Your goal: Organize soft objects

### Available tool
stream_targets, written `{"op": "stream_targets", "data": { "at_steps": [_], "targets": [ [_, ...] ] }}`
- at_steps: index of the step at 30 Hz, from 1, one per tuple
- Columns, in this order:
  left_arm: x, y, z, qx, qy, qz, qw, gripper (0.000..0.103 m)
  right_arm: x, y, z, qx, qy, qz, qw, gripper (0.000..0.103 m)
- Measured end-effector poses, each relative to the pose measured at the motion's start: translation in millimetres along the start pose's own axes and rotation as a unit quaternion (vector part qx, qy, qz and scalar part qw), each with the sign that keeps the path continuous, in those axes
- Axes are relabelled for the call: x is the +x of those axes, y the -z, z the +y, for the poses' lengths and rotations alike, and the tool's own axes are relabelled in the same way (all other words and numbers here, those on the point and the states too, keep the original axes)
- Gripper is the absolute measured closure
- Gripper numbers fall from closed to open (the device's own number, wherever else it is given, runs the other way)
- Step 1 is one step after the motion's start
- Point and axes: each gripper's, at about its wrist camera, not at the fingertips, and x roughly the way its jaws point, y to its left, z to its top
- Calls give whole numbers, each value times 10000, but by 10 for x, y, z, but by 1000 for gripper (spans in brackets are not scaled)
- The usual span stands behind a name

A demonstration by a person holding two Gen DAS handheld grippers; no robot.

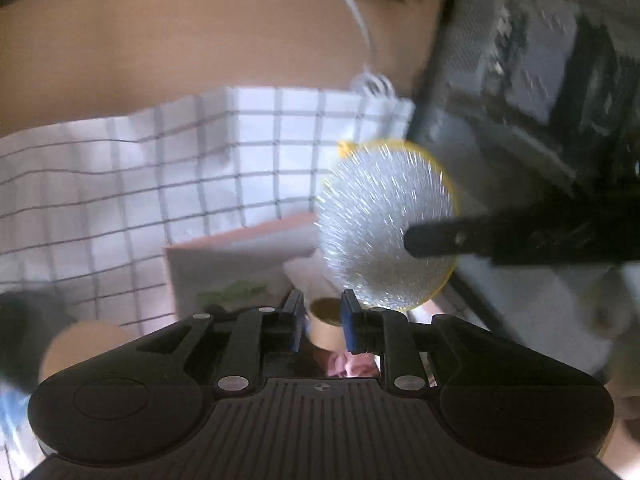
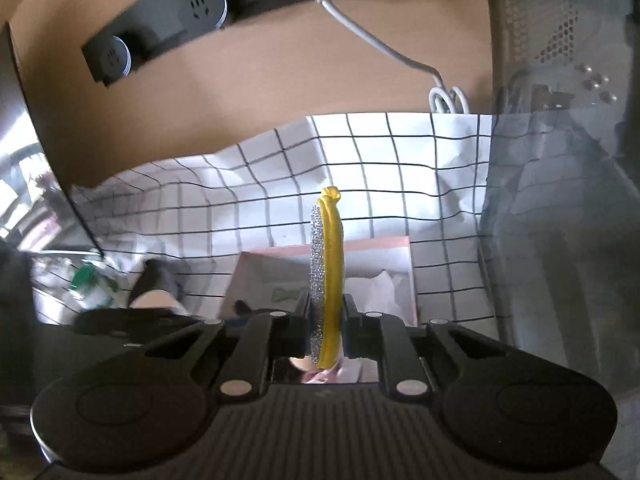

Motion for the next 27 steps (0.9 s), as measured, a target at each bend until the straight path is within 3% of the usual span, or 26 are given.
{"op": "stream_targets", "data": {
  "at_steps": [6, 10, 13, 17, 18, 22, 27],
  "targets": [
    [-419, 11, 400, -1134, 258, -492, 9920, 81, 197, 52, 202, -703, 497, -136, 9962, 89],
    [-672, 40, 542, -1539, 464, -735, 9843, 81, 338, 166, 305, -839, 453, 67, 9954, 89],
    [-790, 65, 605, -1572, 386, -824, 9834, 81, 414, 277, 411, -967, 274, 182, 9948, 81],
    [-980, 205, 755, -1664, 124, -978, 9811, 81, 431, 393, 501, -960, -226, 348, 9945, 46],
    [-1047, 273, 829, -1750, 41, -1023, 9792, 81, 422, 433, 517, -979, -297, 345, 9942, 42],
    [-1302, 606, 1218, -2302, -499, -1130, 9653, 81, 434, 556, 561, -1051, -286, 434, 9931, 41],
    [-1515, 1112, 1803, -3067, -1424, -1051, 9352, 81, 305, 530, 565, -925, -182, 350, 9949, 39]
  ]
}}
